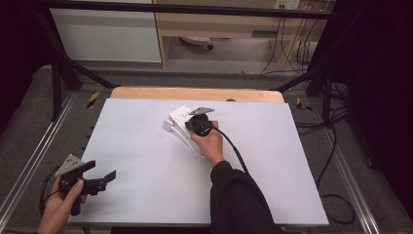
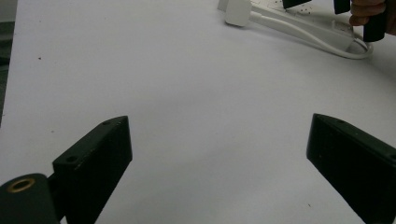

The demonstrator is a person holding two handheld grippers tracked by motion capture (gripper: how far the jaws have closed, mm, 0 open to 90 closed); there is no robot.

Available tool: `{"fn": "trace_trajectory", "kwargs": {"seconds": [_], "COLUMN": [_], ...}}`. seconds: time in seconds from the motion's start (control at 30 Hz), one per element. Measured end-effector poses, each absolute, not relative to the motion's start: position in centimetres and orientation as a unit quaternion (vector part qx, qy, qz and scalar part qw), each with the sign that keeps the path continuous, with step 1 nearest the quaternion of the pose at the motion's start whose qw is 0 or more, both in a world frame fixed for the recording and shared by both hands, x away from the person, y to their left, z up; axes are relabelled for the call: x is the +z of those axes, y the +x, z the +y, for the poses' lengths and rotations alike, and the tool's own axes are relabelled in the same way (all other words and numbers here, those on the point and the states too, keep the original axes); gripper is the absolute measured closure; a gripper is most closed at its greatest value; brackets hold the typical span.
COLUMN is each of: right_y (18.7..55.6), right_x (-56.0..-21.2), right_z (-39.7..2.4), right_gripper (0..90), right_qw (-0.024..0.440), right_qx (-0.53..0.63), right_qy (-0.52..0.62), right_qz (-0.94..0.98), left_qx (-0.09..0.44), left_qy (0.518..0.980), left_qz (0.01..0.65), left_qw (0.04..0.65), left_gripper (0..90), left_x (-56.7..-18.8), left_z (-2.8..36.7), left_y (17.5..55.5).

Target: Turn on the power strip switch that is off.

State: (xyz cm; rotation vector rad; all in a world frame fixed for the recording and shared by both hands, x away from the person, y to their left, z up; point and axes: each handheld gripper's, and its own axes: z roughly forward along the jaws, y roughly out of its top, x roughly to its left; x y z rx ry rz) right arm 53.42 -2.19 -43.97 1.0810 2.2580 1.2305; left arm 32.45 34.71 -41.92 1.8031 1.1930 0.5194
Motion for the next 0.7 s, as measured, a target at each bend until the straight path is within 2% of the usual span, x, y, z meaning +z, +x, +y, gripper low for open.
{"fn": "trace_trajectory", "kwargs": {"seconds": [0.7], "right_y": [53.37], "right_x": [-44.04], "right_z": [-2.15], "right_gripper": [90.0], "right_qw": [0.175], "right_qx": [0.436], "right_qy": [0.385], "right_qz": [0.795], "left_qx": [0.208], "left_qy": [0.729], "left_qz": [0.481], "left_qw": [0.44], "left_gripper": [6.9], "left_x": [-41.96], "left_z": [34.68], "left_y": [32.45]}}
